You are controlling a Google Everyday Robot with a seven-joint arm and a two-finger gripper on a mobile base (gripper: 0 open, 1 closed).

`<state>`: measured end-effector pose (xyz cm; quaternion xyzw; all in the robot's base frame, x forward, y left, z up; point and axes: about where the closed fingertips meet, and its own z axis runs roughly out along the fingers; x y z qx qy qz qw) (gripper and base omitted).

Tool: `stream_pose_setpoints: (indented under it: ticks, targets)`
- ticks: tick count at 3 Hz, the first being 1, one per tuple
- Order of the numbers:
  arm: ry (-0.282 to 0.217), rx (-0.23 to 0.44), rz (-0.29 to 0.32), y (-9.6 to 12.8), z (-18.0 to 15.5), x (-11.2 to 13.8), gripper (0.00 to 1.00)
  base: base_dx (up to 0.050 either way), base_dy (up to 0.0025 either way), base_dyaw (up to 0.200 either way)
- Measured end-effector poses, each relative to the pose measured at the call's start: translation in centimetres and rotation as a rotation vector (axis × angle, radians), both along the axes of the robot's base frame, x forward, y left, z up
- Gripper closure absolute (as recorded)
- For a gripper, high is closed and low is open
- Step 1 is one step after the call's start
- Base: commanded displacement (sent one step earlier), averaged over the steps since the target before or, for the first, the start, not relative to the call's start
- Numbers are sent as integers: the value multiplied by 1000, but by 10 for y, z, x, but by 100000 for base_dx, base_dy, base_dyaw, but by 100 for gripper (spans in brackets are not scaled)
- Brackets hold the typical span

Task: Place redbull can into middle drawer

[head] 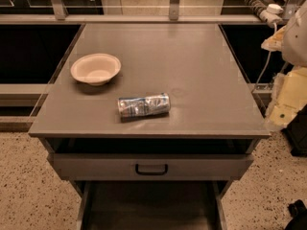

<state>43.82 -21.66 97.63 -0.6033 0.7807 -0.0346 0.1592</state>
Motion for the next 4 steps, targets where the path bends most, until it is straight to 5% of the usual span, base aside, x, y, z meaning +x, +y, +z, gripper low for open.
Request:
stream_pose_setpoints:
  ticks: [1, 2, 3, 4]
  targets:
    - [0, 0, 0, 0, 0, 0, 0, -4950, 0, 3]
    - [0, 0, 0, 0, 0, 0, 0, 0, 0, 0]
    - [-17, 48, 15, 5, 1, 3, 0, 0, 0, 0]
    - [-51, 181, 77, 37, -6, 19, 0, 0, 0, 0]
